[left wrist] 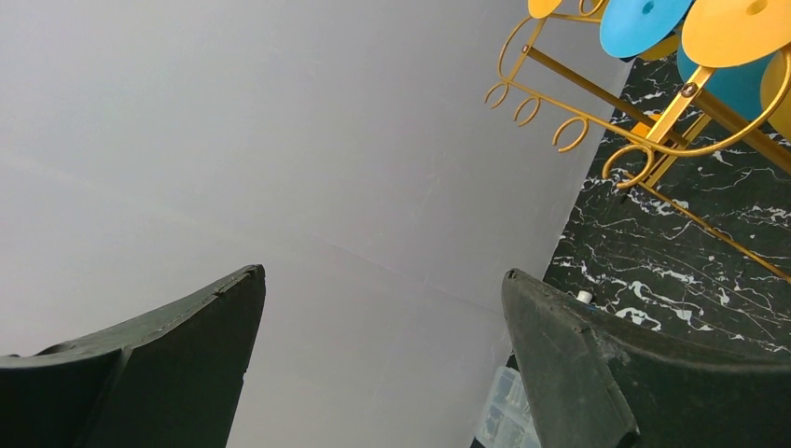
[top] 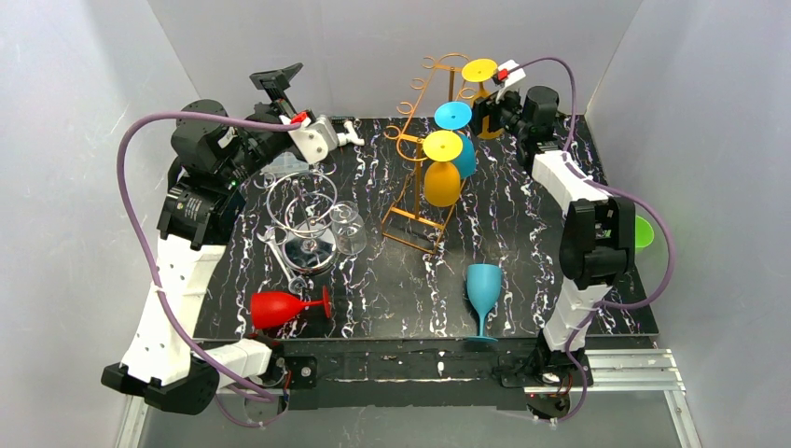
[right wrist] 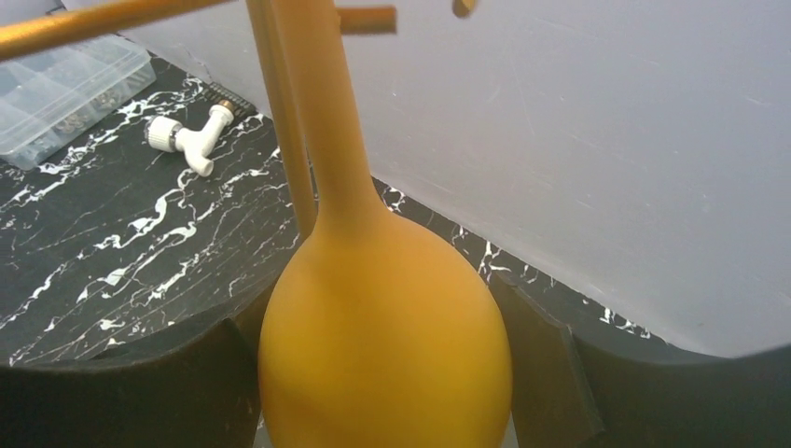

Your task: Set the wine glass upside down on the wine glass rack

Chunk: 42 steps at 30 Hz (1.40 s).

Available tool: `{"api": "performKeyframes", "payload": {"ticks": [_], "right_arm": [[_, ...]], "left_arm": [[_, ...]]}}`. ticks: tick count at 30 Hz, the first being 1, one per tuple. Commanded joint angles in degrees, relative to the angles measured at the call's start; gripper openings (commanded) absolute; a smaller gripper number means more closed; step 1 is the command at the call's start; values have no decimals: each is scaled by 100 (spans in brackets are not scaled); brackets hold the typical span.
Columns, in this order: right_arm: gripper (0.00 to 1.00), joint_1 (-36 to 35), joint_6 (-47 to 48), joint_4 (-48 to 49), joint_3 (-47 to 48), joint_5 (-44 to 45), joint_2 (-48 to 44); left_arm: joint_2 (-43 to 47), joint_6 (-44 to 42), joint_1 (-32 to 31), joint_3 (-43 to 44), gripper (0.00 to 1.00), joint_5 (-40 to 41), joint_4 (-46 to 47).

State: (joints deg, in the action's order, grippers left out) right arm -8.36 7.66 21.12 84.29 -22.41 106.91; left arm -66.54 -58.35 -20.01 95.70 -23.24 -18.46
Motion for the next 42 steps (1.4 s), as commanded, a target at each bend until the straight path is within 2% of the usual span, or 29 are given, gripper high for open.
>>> {"api": "performKeyframes", "payload": {"ticks": [1,5,7,10,14,19,34,42], "right_arm": [[54,-45,93,77,441,-249,150],[54,-52,60,-16,567,-373,254],[58,-52,56,-56,596,-393,290],[67,-52,90,-99,538,-367,288],[84,-54,119,-51,387,-225,231],[98,-52,122,-36,388,-55,147],[98,75,-1,146,115,212,-151],[98,477,-382,385,-379,180,-676]], "left_arm": [[91,-27,-9,15,98,-101,-26],[97,-36,-6,2,98,-114,-26],[108,-51,-3,5,98,-127,-33],[117,-76,-10,15,98,-169,-32],[108,-65,-4,56,98,-185,-35],[130,-45,-9,56,98,-223,-35],[190,-46,-3,71,98,-260,-35],[212,-193,-5,-10,98,-272,-44]]}}
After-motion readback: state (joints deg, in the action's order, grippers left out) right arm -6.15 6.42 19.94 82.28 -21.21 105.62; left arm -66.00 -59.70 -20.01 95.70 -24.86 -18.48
